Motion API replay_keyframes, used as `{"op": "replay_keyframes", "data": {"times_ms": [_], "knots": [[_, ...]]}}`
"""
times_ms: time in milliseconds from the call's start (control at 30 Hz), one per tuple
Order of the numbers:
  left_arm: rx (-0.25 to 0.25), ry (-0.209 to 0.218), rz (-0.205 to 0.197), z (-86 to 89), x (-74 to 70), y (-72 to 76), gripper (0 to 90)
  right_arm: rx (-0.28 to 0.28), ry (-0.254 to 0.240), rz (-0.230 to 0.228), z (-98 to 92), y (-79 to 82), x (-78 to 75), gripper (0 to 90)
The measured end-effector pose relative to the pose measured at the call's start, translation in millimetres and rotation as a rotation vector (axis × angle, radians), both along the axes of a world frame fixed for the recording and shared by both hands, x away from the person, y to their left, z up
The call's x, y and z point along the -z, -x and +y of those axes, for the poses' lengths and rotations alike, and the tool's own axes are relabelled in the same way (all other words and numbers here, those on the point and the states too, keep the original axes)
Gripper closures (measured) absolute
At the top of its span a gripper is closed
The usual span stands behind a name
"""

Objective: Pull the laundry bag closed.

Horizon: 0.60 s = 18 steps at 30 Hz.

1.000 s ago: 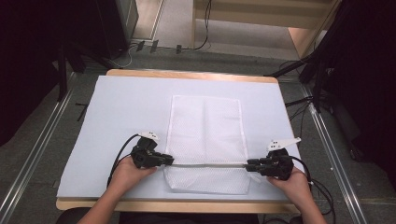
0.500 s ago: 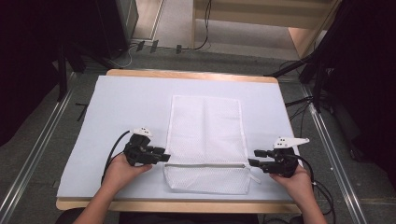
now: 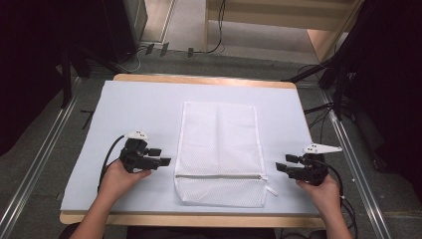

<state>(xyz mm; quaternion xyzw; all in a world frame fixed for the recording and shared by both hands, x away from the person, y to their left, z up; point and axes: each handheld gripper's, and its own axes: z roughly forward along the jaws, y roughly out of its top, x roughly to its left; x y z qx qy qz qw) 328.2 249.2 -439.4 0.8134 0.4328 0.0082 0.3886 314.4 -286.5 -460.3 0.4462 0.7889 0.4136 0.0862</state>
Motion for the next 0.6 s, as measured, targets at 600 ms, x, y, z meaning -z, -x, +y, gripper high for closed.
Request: {"op": "replay_keyframes", "data": {"times_ms": [600], "knots": [[-0.074, -0.024, 0.005, 12.7, 4.1, -4.6, 34.6, 0.050, 0.014, 0.014, -2.1, -2.3, 5.5, 34.5]]}}
